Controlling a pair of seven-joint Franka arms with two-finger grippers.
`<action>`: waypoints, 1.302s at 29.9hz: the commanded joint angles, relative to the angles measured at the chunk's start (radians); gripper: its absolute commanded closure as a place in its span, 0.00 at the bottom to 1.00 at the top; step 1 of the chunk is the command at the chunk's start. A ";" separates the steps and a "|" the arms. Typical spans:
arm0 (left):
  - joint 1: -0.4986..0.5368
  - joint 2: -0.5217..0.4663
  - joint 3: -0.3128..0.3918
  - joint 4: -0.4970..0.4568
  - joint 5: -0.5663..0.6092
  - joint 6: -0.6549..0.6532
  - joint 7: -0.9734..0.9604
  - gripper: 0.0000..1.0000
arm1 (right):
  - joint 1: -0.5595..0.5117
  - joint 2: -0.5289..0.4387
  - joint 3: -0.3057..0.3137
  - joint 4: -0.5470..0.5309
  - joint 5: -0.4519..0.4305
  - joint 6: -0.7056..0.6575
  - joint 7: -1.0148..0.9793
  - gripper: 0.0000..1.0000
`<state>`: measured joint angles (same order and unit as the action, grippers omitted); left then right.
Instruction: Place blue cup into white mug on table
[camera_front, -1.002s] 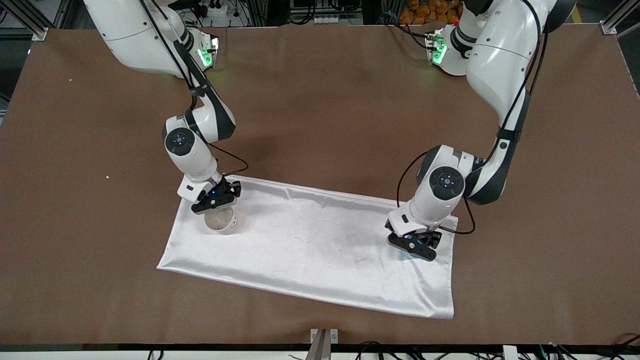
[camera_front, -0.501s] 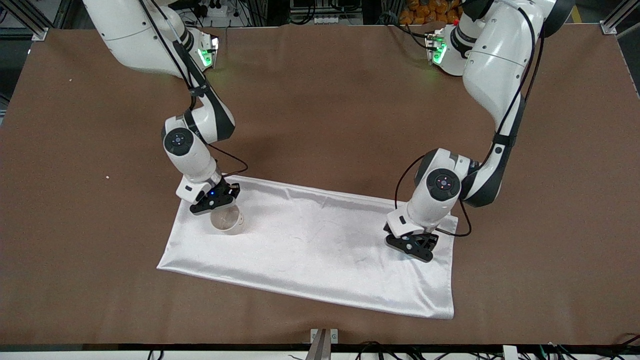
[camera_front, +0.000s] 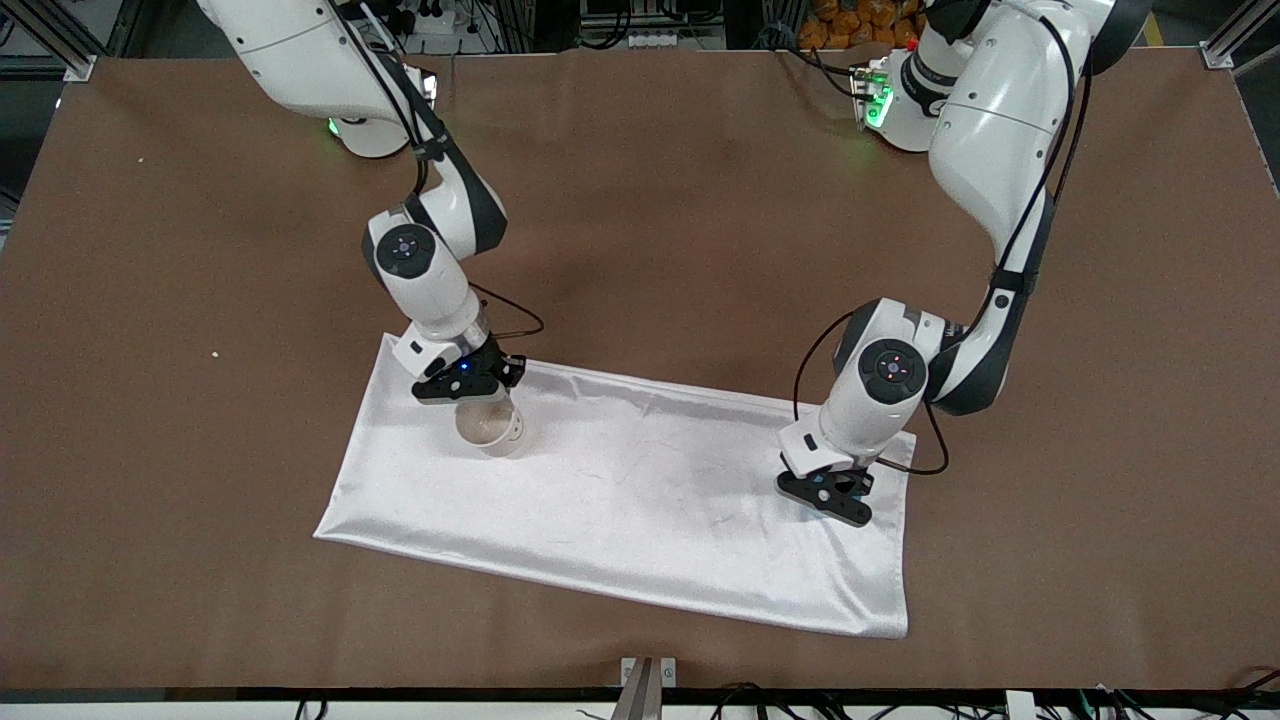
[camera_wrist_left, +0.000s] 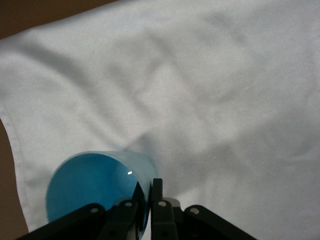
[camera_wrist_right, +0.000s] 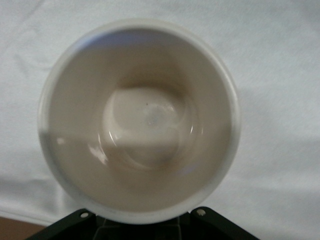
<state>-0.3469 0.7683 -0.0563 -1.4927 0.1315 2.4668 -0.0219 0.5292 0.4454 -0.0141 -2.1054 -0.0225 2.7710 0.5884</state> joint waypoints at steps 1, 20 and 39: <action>0.002 0.012 -0.001 0.022 0.023 0.006 0.008 1.00 | 0.083 -0.024 -0.001 -0.011 -0.010 -0.011 0.217 1.00; 0.005 -0.047 0.001 0.020 0.011 0.004 -0.012 1.00 | 0.353 -0.062 -0.004 -0.007 -0.011 -0.159 0.514 1.00; 0.006 -0.395 -0.005 -0.081 0.008 -0.376 -0.095 1.00 | 0.486 -0.053 -0.009 0.059 -0.022 -0.243 0.703 1.00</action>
<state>-0.3395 0.5157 -0.0574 -1.4793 0.1320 2.1819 -0.0654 0.9870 0.4029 -0.0099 -2.0837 -0.0225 2.6006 1.2513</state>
